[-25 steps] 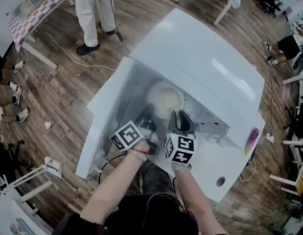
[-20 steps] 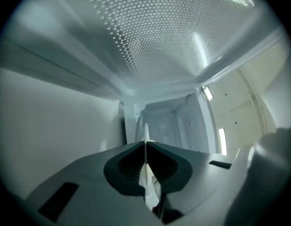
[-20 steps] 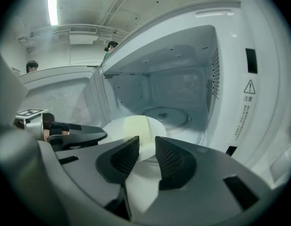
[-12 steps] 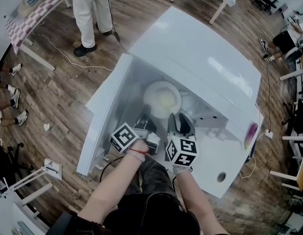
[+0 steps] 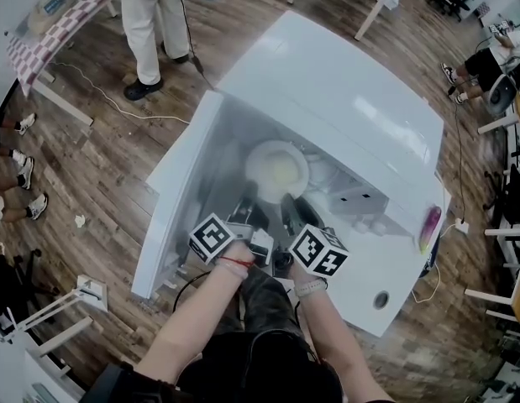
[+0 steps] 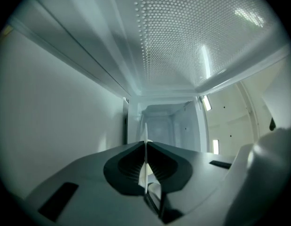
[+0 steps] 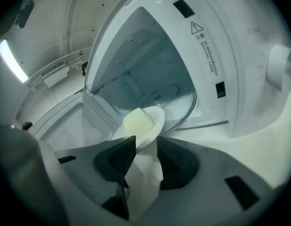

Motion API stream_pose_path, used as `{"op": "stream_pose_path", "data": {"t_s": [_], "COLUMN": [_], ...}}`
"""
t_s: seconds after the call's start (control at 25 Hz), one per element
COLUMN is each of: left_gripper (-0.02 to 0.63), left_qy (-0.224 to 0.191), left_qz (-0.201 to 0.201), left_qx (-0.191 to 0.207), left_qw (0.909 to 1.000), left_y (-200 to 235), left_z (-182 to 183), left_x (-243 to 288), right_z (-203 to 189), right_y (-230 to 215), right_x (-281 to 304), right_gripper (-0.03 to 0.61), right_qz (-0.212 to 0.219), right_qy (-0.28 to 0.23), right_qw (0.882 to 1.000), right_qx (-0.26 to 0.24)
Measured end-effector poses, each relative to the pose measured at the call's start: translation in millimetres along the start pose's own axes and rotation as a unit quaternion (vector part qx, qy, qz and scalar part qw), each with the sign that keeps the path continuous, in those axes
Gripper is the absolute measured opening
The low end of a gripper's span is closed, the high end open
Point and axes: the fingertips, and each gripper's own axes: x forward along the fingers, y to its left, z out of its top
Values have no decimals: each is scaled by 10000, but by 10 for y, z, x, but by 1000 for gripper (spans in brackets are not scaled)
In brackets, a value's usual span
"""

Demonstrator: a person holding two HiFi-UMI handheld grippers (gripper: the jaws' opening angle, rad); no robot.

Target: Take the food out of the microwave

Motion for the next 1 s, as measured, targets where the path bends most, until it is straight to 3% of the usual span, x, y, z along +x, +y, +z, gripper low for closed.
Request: {"op": "stream_pose_path", "data": {"t_s": [0.32,0.72,1.0], "left_gripper": [23,21,21], "left_qy": [116,394,787], "left_qz": [-118,-127,-87], "left_qx": [-54,509,1088], "left_qw": [9998,9978,9909], "left_y": [8,-35,-73], "left_z": [-19,-33,-179], "left_x": [-52,-87,-172], "right_z": [-9,-45,-134], "right_y": [-24,12,-47], "right_x": [-11,-93,-259], "right_gripper": [127,114,114], "right_qz": [255,285,145], "right_qy": [-142,-244,-290], "right_qw": [9977,9971,9972], "right_qx": [616,655,674]}}
